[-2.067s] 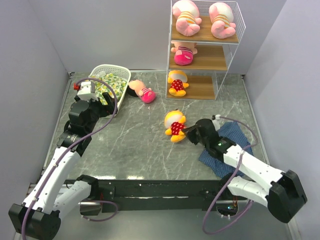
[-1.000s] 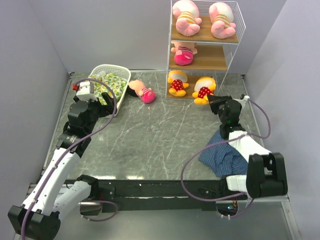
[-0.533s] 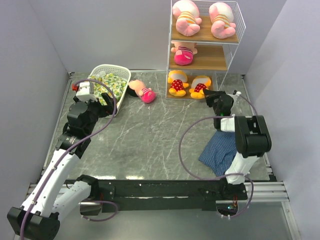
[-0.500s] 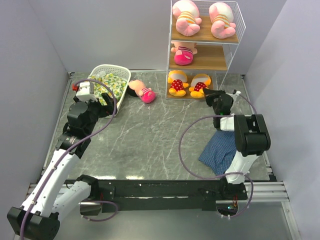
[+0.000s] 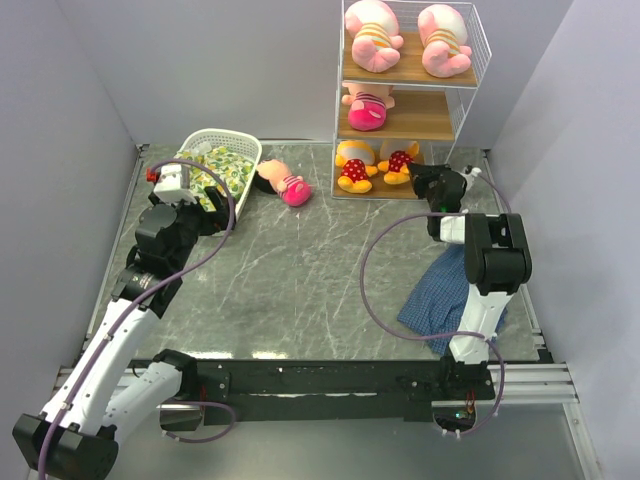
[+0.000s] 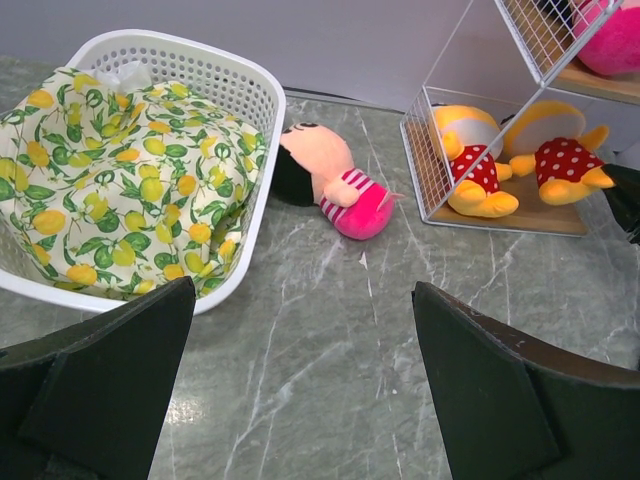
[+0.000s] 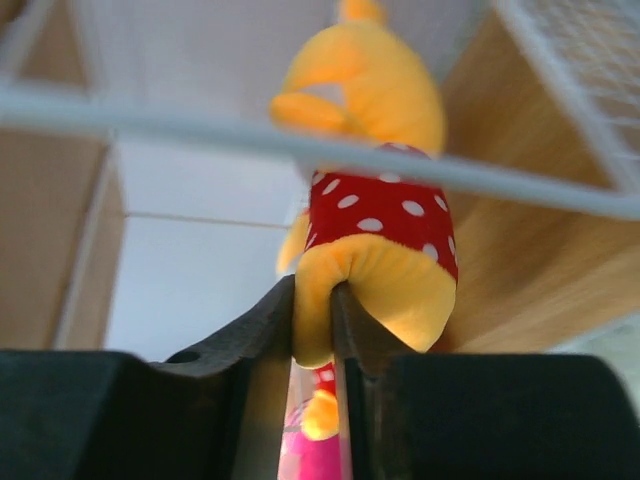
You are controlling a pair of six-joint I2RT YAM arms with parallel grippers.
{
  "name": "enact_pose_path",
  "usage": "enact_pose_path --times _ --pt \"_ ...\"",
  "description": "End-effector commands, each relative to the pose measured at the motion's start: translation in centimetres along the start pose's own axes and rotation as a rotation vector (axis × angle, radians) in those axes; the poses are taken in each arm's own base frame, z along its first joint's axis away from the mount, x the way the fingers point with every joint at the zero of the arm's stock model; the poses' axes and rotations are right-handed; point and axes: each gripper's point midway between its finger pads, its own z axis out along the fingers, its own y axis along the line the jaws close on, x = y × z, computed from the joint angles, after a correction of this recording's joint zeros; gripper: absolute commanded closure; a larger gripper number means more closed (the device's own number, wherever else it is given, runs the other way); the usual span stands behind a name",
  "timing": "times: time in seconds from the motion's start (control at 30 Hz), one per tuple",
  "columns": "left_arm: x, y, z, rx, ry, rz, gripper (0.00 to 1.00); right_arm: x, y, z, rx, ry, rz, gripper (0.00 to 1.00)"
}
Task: Place and organize the stuffed toys onto the shelf
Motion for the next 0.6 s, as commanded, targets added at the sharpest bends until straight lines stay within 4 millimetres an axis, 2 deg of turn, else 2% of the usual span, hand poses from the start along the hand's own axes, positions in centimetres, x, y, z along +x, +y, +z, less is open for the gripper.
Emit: enact_pose_path --times 0.0,0.07,0.13,0.57 --pt "-1.9 -0.8 -0.5 0.032 -0.057 -0.005 0.04 -1.6 -1.1 0.6 0.074 -0.033 -0.012 0.70" --pt "-1.8 -0.8 -0.5 0.030 -0.056 -0.005 0.04 -2.1 -0.9 1.0 0.102 -0.038 -0.011 0.64" --pt "-1.8 -0.8 -0.5 0.027 -0.057 -0.003 0.04 -1.9 -1.9 1.0 0.145 -0.023 -0.009 0.62" --pt "-1.5 0.0 -0.2 -0.012 -0.056 0.010 0.04 -2.3 -1.1 0.0 0.188 -0.005 -0.021 0.43"
